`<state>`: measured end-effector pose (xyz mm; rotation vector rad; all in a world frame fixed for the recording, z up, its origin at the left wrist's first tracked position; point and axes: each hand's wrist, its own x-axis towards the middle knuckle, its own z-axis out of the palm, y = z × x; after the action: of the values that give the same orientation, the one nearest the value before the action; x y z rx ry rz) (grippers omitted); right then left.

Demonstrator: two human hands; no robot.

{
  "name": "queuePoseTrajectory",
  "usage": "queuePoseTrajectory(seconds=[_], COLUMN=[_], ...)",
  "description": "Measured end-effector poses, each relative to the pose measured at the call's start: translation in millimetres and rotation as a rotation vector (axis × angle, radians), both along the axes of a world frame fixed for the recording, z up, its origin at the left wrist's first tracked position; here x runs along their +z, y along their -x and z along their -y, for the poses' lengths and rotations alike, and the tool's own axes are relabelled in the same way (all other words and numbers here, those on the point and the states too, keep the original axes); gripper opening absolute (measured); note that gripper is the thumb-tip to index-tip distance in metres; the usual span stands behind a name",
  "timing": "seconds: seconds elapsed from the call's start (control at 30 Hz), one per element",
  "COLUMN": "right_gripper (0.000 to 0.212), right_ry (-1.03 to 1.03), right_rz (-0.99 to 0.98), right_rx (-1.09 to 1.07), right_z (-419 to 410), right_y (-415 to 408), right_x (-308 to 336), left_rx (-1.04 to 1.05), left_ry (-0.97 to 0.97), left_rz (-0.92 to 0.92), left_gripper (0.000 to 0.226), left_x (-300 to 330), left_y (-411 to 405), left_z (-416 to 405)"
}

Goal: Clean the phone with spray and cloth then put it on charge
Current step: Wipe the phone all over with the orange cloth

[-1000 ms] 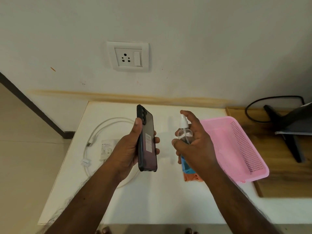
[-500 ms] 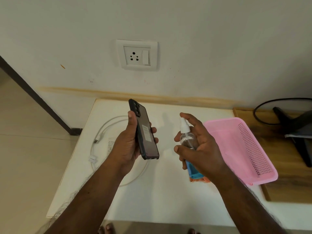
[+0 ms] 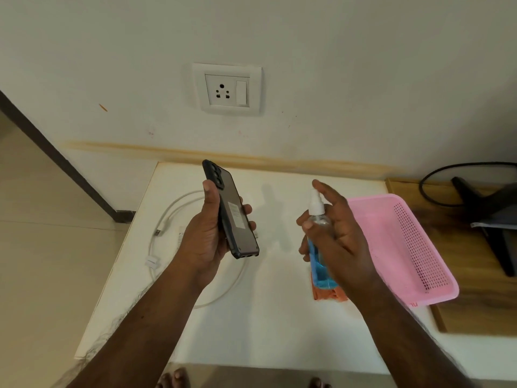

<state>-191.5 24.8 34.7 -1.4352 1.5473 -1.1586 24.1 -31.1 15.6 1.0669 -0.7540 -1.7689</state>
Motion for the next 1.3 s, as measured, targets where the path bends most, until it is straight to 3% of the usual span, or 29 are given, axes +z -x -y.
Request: queuePoseTrajectory(seconds=[0.17,0.33,0.77,1.13,1.3], right_gripper=[0.056,0.047,0.046,0.065,0.097], right_ry=[0.021,0.021,-0.107,-0.155,-0.234], right_rz=[-0.130,-0.257,-0.287,-0.370,-0.392], right_rx=[-0.194,-0.305,-0.256,-0.180,-0.126], right_z=[9,11,14,16,12], right_y=[7,16,5,-8,-1], right_x=[-7,-23,-27,-28,-19], left_rx=[-0.022,-0.055,-0.061,-0.080,-0.086], left_ry=[0.011,0.009,0.041,0.041,0.052], left_rz=[-0.008,-0.057,-0.156,-0.158,-0.146], left_gripper=[0.085,0.089,0.087,0.090,0.083], left_x=[1,1,2,2,1], left_y=[0,1,5,7,3], left_z=[-1,-3,-3,-4,-3])
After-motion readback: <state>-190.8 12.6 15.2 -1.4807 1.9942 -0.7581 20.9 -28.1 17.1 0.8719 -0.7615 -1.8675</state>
